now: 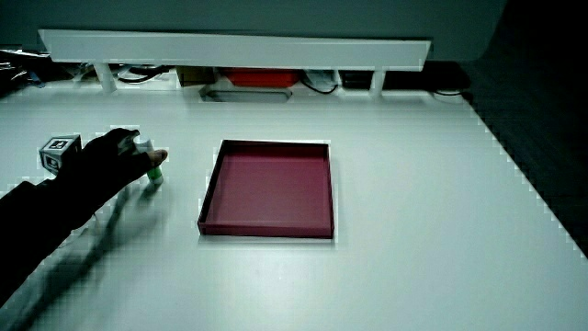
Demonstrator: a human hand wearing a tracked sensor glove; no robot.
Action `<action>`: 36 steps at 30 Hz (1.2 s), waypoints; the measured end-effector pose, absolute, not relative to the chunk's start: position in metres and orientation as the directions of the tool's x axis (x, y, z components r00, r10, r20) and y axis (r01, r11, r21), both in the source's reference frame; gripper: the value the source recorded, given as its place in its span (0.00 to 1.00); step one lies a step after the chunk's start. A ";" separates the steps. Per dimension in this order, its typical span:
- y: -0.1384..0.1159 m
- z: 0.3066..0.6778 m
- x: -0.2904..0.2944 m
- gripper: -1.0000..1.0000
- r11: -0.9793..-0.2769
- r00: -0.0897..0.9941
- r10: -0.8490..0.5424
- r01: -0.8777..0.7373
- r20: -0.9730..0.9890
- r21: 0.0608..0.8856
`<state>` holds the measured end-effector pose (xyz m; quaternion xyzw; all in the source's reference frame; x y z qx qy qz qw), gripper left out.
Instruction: Pick glue stick
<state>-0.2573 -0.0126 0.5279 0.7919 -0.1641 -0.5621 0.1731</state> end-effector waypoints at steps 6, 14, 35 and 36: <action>-0.008 0.531 -0.261 0.72 -0.898 0.282 -0.440 -0.134 -0.853 0.419; -0.007 0.534 -0.266 0.84 -0.900 0.275 -0.431 -0.196 -0.859 0.389; -0.014 0.510 -0.255 1.00 -0.930 0.313 -0.366 -0.153 -0.876 0.334; -0.016 0.506 -0.253 1.00 -0.932 0.323 -0.362 -0.144 -0.874 0.333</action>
